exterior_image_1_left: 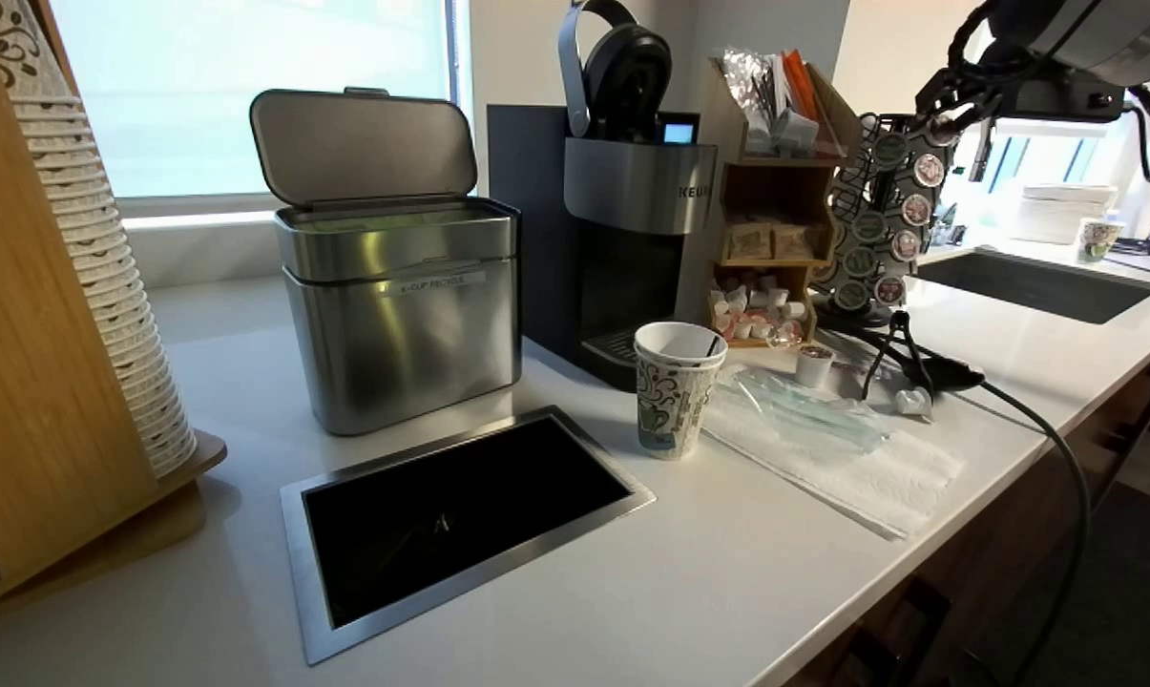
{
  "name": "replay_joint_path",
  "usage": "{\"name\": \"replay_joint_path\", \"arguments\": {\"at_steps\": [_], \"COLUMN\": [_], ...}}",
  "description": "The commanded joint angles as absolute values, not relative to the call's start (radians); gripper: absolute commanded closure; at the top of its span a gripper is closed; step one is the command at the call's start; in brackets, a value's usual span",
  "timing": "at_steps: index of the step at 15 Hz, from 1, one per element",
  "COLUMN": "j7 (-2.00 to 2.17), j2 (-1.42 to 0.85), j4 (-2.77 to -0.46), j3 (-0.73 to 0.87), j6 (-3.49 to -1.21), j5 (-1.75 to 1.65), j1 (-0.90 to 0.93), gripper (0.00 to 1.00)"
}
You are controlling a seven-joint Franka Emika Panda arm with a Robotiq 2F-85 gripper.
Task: Remove one coffee pod from the stand on the right and put it on the countertop then place one coffee pod from the counter in the coffee maker chamber.
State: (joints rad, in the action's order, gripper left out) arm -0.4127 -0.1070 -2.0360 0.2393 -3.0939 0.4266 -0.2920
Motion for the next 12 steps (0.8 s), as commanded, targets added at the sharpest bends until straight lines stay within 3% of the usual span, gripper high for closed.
{"name": "replay_joint_path", "arguments": {"at_steps": [1, 4, 5, 12], "j7": [-0.440, -0.443, -0.443, -0.450], "j2": [-0.103, -0.093, -0.088, -0.063], "j4": [-2.041, -2.060, -2.068, -2.089], "j3": [0.228, 0.228, 0.228, 0.222], "j6": [-3.068, -3.072, -3.074, -3.091], "j5": [0.453, 0.451, 0.452, 0.458], "j1": [-0.306, -0.307, -0.308, -0.310], "gripper": [0.24, 0.12, 0.17, 0.18]}}
